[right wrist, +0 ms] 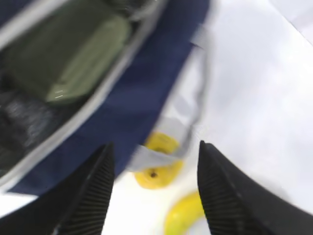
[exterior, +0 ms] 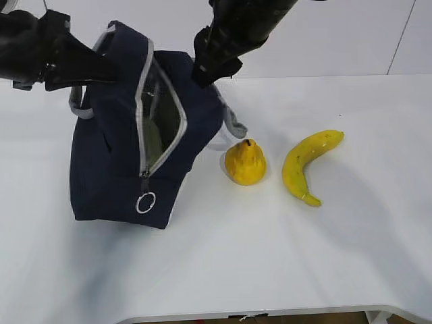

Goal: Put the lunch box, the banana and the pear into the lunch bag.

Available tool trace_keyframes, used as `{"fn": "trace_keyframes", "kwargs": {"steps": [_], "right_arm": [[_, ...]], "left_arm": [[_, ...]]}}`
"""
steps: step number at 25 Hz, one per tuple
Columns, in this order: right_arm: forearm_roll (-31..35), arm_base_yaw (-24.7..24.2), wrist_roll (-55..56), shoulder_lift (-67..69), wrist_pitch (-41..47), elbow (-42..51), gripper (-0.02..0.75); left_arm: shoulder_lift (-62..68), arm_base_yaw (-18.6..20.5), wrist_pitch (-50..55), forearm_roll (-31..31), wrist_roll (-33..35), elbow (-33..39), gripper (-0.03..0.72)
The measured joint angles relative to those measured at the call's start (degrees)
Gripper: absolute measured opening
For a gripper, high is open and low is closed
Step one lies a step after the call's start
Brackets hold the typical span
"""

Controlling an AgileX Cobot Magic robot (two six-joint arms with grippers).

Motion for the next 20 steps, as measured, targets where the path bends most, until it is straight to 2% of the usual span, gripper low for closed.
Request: {"fn": "trace_keyframes", "kwargs": {"steps": [3, 6, 10, 14, 20], "right_arm": [[-2.00, 0.00, 3.52, -1.29, 1.31, -0.13, 0.452], [-6.29, 0.00, 10.01, -2.44, 2.66, -0.13, 0.452], [-18.58, 0.00, 28.84, -3.24, 4.28, -0.26, 0.452], [-30.59, -0.61, 47.29, -3.24, 9.67, -0.26, 0.452], [-36.98, -0.64, 71.65, -3.11, 13.08, -0.26, 0.452]], "left_arm": [[0.00, -0.22, 0.53, -3.91, 2.61, 0.00, 0.008], [0.00, -0.30, 0.53, -4.47, 3.32, 0.00, 0.008], [0.00, -0.30, 0.71, -4.47, 3.50, 0.00, 0.008], [0.00, -0.30, 0.92, -4.47, 3.56, 0.00, 0.008], [0.00, -0.30, 1.88, -3.99, 3.56, 0.00, 0.008]]}}
